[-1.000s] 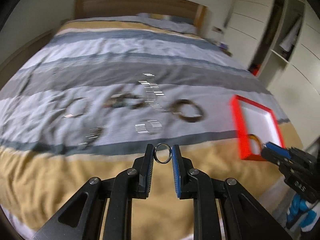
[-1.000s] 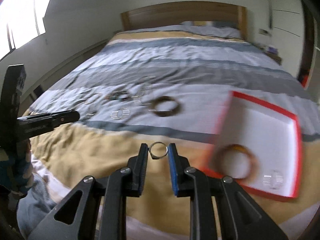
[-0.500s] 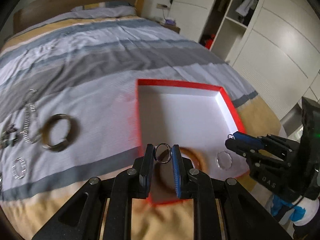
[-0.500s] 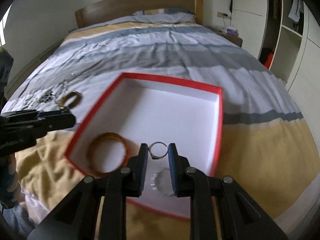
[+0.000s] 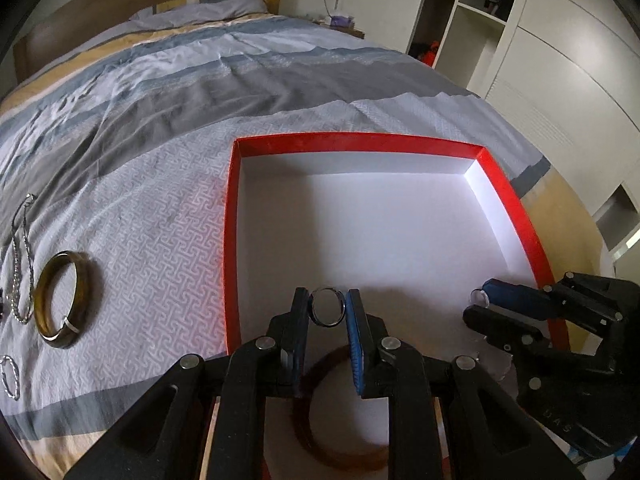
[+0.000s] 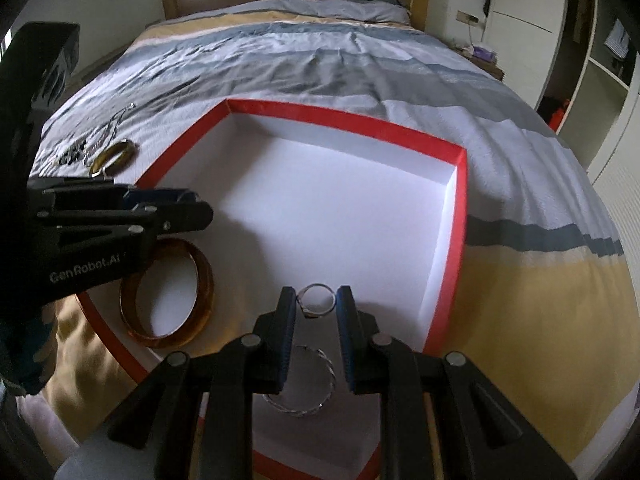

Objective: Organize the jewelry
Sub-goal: 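Open both grippers to drop the rings into the box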

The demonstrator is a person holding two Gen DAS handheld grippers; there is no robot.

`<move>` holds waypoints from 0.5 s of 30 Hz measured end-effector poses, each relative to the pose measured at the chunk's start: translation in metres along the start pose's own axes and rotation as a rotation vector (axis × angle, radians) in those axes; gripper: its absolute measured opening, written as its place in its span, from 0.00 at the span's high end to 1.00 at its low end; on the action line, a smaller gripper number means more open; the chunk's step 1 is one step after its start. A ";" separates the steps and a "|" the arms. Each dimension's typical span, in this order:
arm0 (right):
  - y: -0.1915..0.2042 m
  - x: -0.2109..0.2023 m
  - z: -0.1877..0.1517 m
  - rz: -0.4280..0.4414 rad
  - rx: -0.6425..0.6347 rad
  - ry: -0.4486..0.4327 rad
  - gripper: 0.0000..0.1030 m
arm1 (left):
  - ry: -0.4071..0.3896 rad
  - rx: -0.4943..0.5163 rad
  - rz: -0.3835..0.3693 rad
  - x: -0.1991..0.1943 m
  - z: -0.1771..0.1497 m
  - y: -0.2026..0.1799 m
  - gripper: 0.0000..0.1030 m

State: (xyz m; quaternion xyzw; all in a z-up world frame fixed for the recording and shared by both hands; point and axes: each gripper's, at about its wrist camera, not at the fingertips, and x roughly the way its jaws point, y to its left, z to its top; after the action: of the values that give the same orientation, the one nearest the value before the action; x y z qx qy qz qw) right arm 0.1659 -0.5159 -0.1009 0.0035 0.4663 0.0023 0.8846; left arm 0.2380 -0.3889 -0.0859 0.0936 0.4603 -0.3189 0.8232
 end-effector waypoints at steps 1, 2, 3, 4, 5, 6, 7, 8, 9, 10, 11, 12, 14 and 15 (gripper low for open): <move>0.000 0.000 0.000 0.000 -0.001 -0.002 0.81 | -0.002 0.001 0.002 0.000 -0.001 0.001 0.81; 0.001 -0.001 -0.001 0.000 -0.004 -0.003 0.80 | -0.005 0.004 0.005 0.000 -0.003 0.001 0.81; 0.002 -0.001 0.000 -0.002 -0.007 -0.002 0.80 | -0.006 0.005 0.007 0.001 -0.003 0.001 0.81; 0.002 -0.001 0.000 -0.005 -0.008 -0.002 0.80 | -0.007 0.004 0.010 0.000 -0.003 0.001 0.81; 0.002 -0.002 -0.001 -0.004 -0.003 -0.002 0.80 | -0.006 -0.001 0.008 0.000 -0.003 0.002 0.81; 0.002 -0.002 -0.001 -0.003 0.003 -0.002 0.80 | -0.005 -0.010 0.004 -0.001 -0.003 0.003 0.81; 0.001 -0.003 0.000 -0.001 0.011 -0.001 0.80 | -0.003 -0.016 0.000 -0.002 -0.003 0.004 0.81; 0.001 -0.004 0.000 0.000 0.017 -0.001 0.80 | 0.000 -0.021 -0.006 -0.003 -0.003 0.005 0.81; 0.000 -0.004 0.000 -0.002 0.021 0.001 0.80 | 0.005 -0.026 -0.012 -0.004 -0.003 0.006 0.81; -0.001 -0.005 0.000 -0.002 0.023 0.004 0.80 | 0.008 -0.029 -0.018 -0.005 -0.003 0.005 0.81; -0.001 -0.008 -0.001 -0.005 0.024 0.006 0.79 | 0.011 -0.033 -0.024 -0.006 -0.003 0.005 0.80; -0.001 -0.010 -0.001 -0.009 0.024 0.006 0.78 | 0.010 -0.032 -0.028 -0.009 -0.004 0.004 0.76; -0.002 -0.021 -0.004 -0.012 0.033 -0.003 0.78 | -0.004 -0.023 -0.019 -0.016 -0.006 0.002 0.65; -0.003 -0.028 -0.007 -0.009 0.042 -0.013 0.78 | -0.013 -0.021 -0.021 -0.022 -0.008 0.000 0.61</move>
State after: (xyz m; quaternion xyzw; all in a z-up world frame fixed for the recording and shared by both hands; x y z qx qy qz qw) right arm 0.1445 -0.5189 -0.0814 0.0199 0.4605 -0.0116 0.8873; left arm 0.2244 -0.3752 -0.0725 0.0783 0.4593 -0.3232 0.8237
